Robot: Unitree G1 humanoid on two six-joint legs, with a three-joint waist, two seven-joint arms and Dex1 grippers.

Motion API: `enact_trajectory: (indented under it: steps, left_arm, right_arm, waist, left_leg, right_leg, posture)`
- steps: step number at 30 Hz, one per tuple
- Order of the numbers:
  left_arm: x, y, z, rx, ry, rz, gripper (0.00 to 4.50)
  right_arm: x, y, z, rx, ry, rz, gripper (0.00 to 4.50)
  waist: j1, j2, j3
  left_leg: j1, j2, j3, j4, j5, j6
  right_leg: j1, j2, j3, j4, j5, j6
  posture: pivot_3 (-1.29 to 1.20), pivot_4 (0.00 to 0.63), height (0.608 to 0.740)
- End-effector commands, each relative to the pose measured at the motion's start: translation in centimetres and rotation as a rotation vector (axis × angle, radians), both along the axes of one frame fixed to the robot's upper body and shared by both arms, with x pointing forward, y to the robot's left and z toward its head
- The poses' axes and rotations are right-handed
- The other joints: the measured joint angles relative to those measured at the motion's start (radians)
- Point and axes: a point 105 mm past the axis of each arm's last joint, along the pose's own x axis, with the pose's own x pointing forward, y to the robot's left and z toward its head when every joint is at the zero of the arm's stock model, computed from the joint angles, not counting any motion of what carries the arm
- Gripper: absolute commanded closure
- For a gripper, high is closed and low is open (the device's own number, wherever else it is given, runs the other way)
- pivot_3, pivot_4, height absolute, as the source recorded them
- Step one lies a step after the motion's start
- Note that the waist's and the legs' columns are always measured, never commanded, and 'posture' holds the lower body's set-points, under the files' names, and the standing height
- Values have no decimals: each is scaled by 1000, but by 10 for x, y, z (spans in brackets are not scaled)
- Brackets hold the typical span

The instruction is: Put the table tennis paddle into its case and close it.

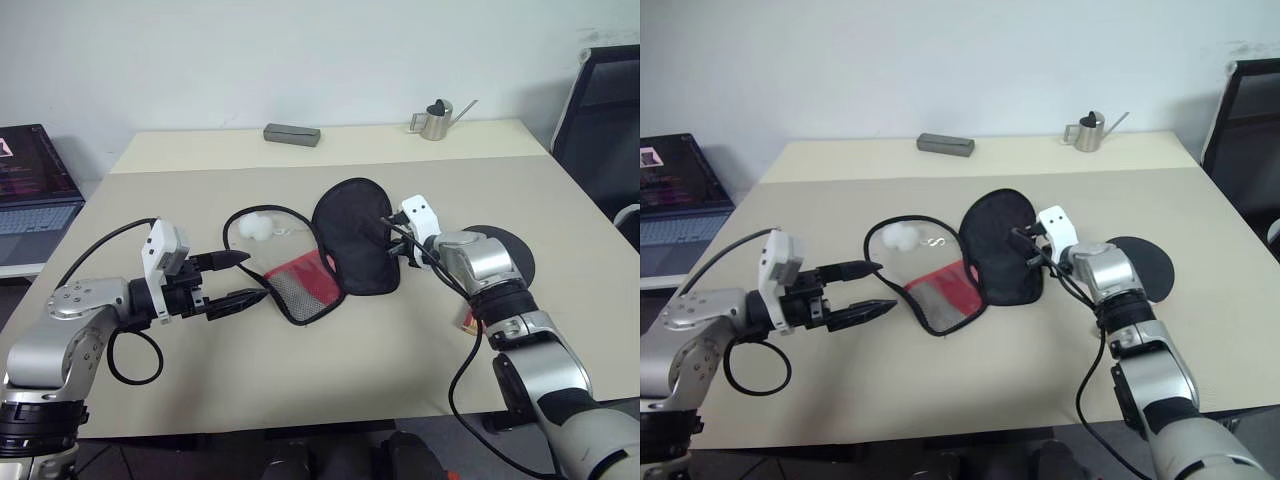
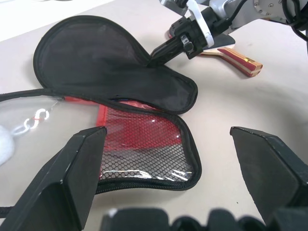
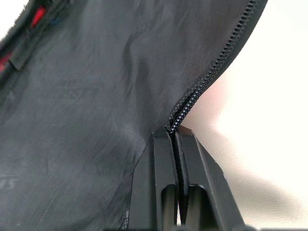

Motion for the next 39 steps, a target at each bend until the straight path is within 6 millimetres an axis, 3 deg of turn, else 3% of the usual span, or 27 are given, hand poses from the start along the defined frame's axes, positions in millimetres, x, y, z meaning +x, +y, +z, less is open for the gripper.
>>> enact_trajectory:
  steps: [1,6,7,9,15,22,27,30,39]
  left_arm:
    - [-2,-3,9,4,-38,-18,0]
    - [-1,-4,9,5,-39,-20,0]
    - [-1,-4,9,5,-39,-20,0]
    - [0,-4,9,6,-39,-21,0]
    - [1,-5,8,6,-39,-21,0]
    - [1,-8,8,-2,-38,-26,0]
    - [0,-12,6,-7,-42,-34,0]
    - [1,-17,8,-16,-47,-55,0]
    - [10,-42,16,-23,-65,-177,0]
  right_arm:
    - [7,-1,18,-26,-70,18,4480]
    - [11,4,21,-8,-77,16,4480]
    - [12,4,22,-4,-83,9,4296]
    - [14,3,23,1,-92,-3,3863]
    - [21,-11,30,-37,-143,-51,1822]
    - [21,-24,52,14,-212,-76,1822]
    - [5,-40,73,71,-239,-116,1822]
    - [-15,-52,77,78,-248,-174,1822]
    - [-90,-77,56,31,-283,-446,1822]
  waist:
    - [0,0,0]
    - [0,0,0]
    - [0,0,0]
    - [0,0,0]
    - [0,0,0]
    - [0,0,0]
    - [2,0,0]
    - [5,0,0]
    - [19,0,0]
  left_leg:
    - [0,0,0,0,0,0]
    - [0,0,0,0,0,0]
    - [0,0,0,0,0,0]
    - [0,0,0,0,0,0]
    - [0,0,0,0,0,0]
    - [0,0,0,0,0,0]
    - [-1,0,0,0,0,0]
    - [-2,1,-2,0,0,0]
    - [-6,0,-4,0,0,0]
  right_leg:
    - [0,0,0,0,0,0]
    - [0,0,0,0,0,0]
    - [0,0,0,0,0,0]
    - [0,0,0,0,0,0]
    - [0,0,0,0,0,0]
    - [0,0,0,0,0,0]
    - [0,0,0,-1,0,0]
    - [0,0,-1,-3,0,0]
    - [-1,-1,-3,-3,0,0]
  posture:
    - [0,150,740]
    - [0,150,740]
    - [0,150,740]
    - [0,150,740]
    - [0,150,740]
    - [0,150,740]
    - [0,150,740]
    - [0,150,740]
    - [0,150,740]
